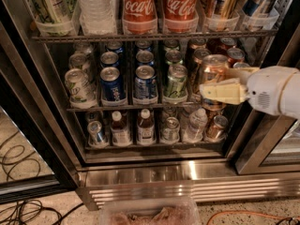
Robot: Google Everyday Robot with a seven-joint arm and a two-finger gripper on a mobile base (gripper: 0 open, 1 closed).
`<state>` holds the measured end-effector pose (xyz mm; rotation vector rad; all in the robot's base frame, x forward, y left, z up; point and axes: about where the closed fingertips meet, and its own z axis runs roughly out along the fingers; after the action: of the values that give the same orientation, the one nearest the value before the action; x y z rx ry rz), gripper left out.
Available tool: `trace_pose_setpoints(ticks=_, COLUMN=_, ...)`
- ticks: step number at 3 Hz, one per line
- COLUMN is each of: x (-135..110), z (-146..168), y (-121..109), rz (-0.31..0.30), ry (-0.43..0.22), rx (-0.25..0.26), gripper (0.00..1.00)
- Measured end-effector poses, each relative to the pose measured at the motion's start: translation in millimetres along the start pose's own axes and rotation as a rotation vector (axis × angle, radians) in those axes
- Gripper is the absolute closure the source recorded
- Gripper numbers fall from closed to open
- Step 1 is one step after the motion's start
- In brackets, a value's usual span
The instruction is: Pick orange can from middle shelf of fridge
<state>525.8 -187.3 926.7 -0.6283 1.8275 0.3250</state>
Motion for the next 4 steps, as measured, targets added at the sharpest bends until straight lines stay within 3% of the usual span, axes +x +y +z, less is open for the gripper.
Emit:
trace_pose_setpoints(ticks=1, x=-1.8, z=-5.4, y=-12.2, rz=0.048, ry=0.023, rx=-0.108, gripper=1.0)
trace_pose_setpoints(ticks=2, x=-6.9, z=-8.7, y=5.7, rz=0.063, ry=0.035, rx=-0.263, gripper=1.0)
trace_pose_setpoints(ticks=4, x=-6.2, z=-25.3, y=70.7, rz=0.077, ry=0.065, rx=-0.627, gripper=1.0)
